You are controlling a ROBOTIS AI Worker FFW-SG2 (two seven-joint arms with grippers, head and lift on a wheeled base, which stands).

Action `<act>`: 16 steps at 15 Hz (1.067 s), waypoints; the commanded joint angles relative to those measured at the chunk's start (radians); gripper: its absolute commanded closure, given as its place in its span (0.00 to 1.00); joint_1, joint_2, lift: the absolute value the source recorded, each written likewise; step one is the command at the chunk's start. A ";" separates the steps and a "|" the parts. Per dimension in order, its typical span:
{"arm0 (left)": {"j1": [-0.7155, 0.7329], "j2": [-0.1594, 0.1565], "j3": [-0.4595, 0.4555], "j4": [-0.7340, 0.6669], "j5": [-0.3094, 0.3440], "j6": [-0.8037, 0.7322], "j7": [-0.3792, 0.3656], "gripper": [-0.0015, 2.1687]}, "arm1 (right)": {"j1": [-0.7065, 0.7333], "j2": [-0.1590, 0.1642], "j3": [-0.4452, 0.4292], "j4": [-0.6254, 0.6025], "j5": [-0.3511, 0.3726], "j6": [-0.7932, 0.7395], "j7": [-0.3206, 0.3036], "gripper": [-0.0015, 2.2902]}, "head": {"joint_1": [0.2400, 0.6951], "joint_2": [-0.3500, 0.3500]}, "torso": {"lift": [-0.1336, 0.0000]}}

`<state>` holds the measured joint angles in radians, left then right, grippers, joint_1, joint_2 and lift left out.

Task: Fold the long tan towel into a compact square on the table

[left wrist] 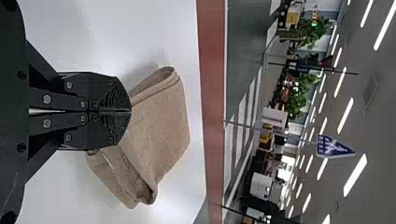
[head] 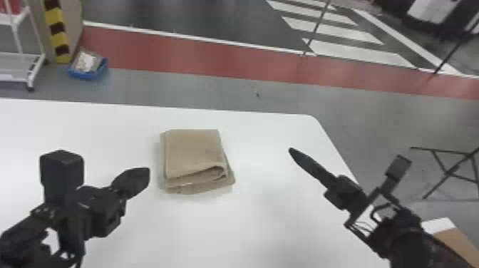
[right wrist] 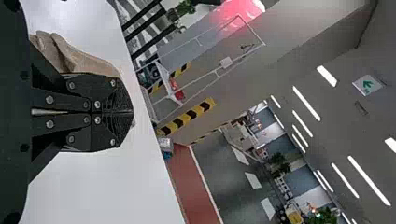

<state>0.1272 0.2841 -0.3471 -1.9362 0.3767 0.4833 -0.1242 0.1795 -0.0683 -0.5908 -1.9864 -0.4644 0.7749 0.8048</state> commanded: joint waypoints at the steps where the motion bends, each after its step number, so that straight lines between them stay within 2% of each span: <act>1: 0.022 0.004 0.011 -0.004 -0.002 -0.008 0.000 0.89 | -0.106 0.028 0.157 0.017 0.147 -0.005 -0.029 0.81 | 1.00 0.00 | 0.07; 2: 0.034 0.006 0.020 -0.007 -0.002 -0.011 -0.006 0.89 | -0.152 0.056 0.218 0.049 0.216 -0.005 -0.036 0.81 | 1.00 0.04 | 0.07; 3: 0.035 0.012 0.027 -0.007 -0.002 -0.015 -0.008 0.89 | -0.179 0.069 0.267 0.072 0.265 -0.005 -0.042 0.81 | 1.00 0.09 | 0.07; 4: 0.038 0.021 0.036 -0.006 -0.002 -0.015 -0.011 0.89 | -0.186 0.069 0.304 0.074 0.303 -0.009 -0.053 0.81 | 1.00 0.18 | 0.07; 7: 0.043 0.026 0.046 0.003 -0.001 -0.021 -0.015 0.89 | -0.199 0.069 0.382 0.112 0.380 -0.018 -0.096 0.81 | 1.00 0.26 | 0.07; 9: 0.045 0.026 0.043 0.008 -0.002 -0.027 -0.018 0.89 | -0.199 0.069 0.427 0.130 0.432 -0.018 -0.104 0.81 | 1.00 0.31 | 0.07; 16: 0.061 0.026 0.043 0.000 -0.002 -0.048 -0.018 0.89 | -0.152 0.069 0.444 0.175 0.457 -0.015 -0.090 0.81 | 1.00 0.35 | 0.07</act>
<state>0.1841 0.3099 -0.3040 -1.9319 0.3746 0.4359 -0.1427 0.0095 -0.0015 -0.1476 -1.8113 -0.0062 0.7591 0.7117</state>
